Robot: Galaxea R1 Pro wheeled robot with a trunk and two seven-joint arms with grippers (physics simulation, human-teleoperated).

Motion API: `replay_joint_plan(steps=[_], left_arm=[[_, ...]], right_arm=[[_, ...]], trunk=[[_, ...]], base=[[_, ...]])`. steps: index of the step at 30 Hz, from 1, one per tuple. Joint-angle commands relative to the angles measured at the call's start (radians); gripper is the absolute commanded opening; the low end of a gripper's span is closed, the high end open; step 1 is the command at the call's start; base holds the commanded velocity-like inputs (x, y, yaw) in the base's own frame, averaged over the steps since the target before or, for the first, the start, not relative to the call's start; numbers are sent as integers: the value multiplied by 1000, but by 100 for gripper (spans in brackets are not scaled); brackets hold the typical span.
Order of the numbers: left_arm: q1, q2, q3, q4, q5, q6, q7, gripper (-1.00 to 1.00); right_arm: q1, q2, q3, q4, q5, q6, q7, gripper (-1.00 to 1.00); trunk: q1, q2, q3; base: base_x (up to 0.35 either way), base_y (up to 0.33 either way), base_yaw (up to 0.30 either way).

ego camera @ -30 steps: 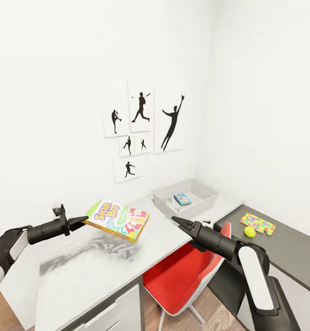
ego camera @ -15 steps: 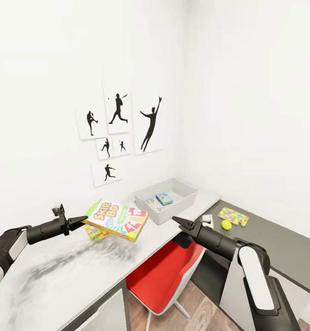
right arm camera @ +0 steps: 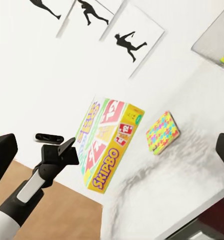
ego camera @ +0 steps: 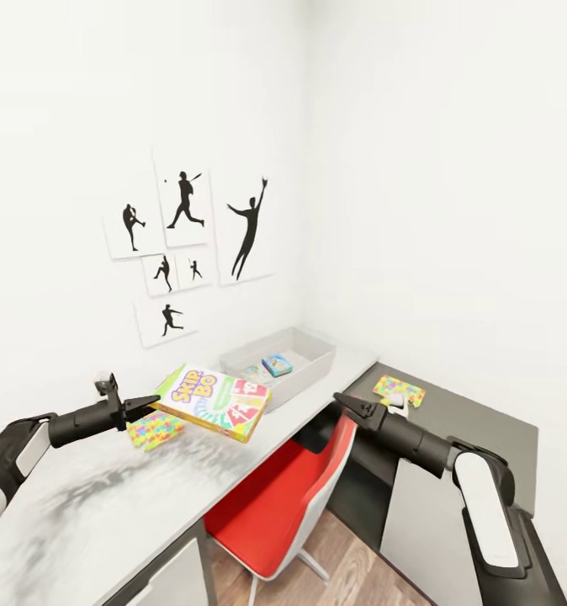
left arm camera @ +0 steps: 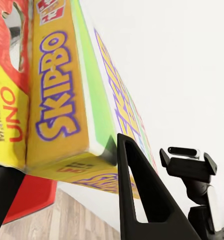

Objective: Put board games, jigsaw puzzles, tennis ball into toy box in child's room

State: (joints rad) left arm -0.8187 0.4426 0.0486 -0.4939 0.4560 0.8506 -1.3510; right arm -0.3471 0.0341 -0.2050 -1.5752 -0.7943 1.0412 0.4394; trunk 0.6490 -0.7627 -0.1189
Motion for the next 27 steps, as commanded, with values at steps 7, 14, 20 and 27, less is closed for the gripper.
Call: replay_joint_plan(steps=[7,14,20,27], left_arm=[[-1,-1,0,0,3,10,-2,-100],[0,-2,0,0,3,10,-2,-100],[0,-2,0,0,3,9,-2,-100],[0,-2,0,0,2,8,-2,-100]], right_arm=[[5,-2,-17,0,8,5,10,100],[7,-2,-23,0,8,4,10,100],[8,-2,-26,0,9,3,10,100],[8,-2,-26,8,11,-21,8,100]], trunk=[[0,-1,-2],[0,-1,-2],[0,-1,-1],[0,-1,-1]], base=[[74,-241,-1],[75,-263,0],[116,-268,45],[165,-232,119]])
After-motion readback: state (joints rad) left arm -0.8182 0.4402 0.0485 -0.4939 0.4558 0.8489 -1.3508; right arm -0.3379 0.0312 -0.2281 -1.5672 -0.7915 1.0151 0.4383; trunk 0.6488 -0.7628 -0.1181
